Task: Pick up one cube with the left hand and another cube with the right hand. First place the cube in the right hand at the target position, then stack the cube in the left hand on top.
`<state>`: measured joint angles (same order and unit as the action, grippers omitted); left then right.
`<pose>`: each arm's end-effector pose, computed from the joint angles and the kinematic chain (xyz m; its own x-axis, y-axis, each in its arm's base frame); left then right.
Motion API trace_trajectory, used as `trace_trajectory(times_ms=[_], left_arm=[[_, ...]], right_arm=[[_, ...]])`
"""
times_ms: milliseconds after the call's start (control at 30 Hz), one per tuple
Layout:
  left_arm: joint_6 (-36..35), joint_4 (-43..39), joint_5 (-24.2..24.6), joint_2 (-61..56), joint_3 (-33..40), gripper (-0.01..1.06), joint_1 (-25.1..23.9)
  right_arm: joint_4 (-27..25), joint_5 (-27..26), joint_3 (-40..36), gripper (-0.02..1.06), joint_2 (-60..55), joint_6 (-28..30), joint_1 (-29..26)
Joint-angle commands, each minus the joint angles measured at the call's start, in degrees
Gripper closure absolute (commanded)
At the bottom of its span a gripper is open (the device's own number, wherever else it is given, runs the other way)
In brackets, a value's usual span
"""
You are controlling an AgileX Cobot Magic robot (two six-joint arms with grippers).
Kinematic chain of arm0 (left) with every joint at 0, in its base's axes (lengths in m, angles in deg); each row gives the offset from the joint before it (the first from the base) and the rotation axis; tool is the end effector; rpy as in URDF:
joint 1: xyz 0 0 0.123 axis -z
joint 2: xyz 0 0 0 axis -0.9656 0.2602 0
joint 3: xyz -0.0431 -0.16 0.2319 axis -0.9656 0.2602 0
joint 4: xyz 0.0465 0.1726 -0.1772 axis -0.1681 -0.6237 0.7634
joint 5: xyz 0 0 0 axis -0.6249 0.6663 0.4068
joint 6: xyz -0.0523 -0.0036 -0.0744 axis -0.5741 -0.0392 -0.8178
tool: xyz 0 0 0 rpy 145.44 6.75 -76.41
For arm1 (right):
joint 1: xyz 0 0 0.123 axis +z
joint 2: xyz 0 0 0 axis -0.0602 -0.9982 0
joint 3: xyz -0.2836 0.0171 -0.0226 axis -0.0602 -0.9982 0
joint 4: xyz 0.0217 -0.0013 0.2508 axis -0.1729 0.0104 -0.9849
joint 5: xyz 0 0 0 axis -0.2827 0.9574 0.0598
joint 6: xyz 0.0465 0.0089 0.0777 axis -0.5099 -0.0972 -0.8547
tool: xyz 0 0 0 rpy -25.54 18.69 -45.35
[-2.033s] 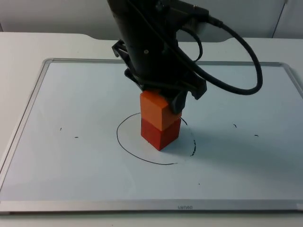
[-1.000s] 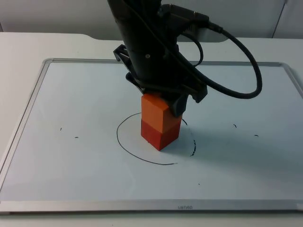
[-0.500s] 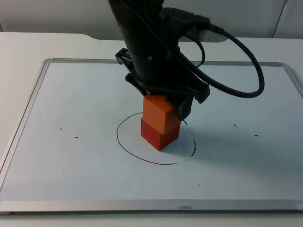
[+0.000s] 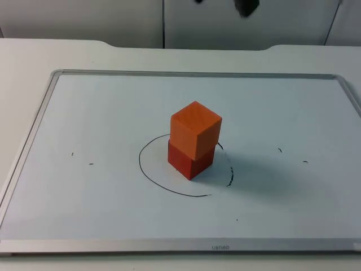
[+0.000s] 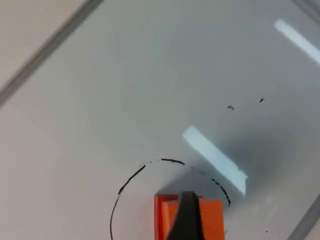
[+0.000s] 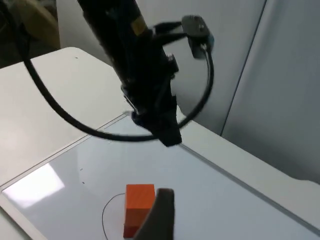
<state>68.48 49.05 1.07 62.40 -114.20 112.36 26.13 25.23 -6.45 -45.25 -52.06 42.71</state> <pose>0.3295 -0.2697 0.3315 -0.5937 0.6011 -0.5351 0.7390 0.6703 -0.0669 0.0665 0.0454 0.4184 -0.1365 -0.3460 -0.9282 -0.6105 0.7673 -0.1963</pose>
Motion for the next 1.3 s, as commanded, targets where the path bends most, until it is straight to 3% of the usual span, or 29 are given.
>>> trace_trajectory(times_ms=[0, 167, 333, 433, 567, 600, 733, 767, 867, 900, 1033, 1267], left_arm=[[0.56, 0.58, 2.08, -4.87, -1.01, 0.39, 0.9], [2.62, 0.38, 2.92, -14.85, -1.01, 0.39, 2.36], [5.42, 0.38, 6.84, -22.97, -0.9, 0.39, 5.58], [6.19, 0.38, 6.82, -26.42, 1.65, 0.39, 7.42], [6.19, 0.55, 1.54, -35.7, 14.74, 0.39, 9.97], [6.19, 0.55, 1.54, -35.7, 14.74, 0.39, 9.97], [6.19, 0.55, -7.07, -45.74, 31.42, 0.39, 10.1], [6.19, 0.55, -7.07, -45.74, 31.42, 0.39, 10.1], [5.1, 0.55, -12.6, -55.28, 44.09, 0.39, 10.1], [5.1, 0.55, -12.6, -55.28, 44.09, 0.39, 10.1], [2.21, 0.55, -17.02, -66.49, 55.43, 0.39, 10.1], [-1.04, -0.28, -17.43, -81.61, 65.13, 0.39, 10.1]], right_arm=[[0.38, -2.17, -0.38, 0.25, 0.34, 1.2, 0.08], [0.38, -3.0, -1.5, 0.25, 0.66, 1.48, 0.08], [0.16, -7.53, -6.24, 0.25, 2.46, 1.48, 0.08], [-0.6, -9.69, -9.63, 0.25, 4.08, 1.04, 0.08], [-2.03, -9.28, -11.82, 0.25, 6.88, 1.04, 0.08], [-2.03, -9.28, -11.82, 0.25, 6.88, 1.04, 0.08], [-3.07, -8.8, -13.81, 0.25, 10.4, 0.83, 0.08], [-3.07, -8.8, -13.81, 0.25, 10.4, 0.83, 0.08], [-3.21, -7.77, -16.49, 0.25, 13.55, 0.02, 0.08], [-3.21, -7.77, -16.49, 0.25, 13.55, 0.02, 0.08], [-3.21, -6.84, -20.05, 0.25, 17.32, -1.38, 0.08], [-1.97, -2.29, -23.48, 0.25, 22.08, -4.64, 0.08]])
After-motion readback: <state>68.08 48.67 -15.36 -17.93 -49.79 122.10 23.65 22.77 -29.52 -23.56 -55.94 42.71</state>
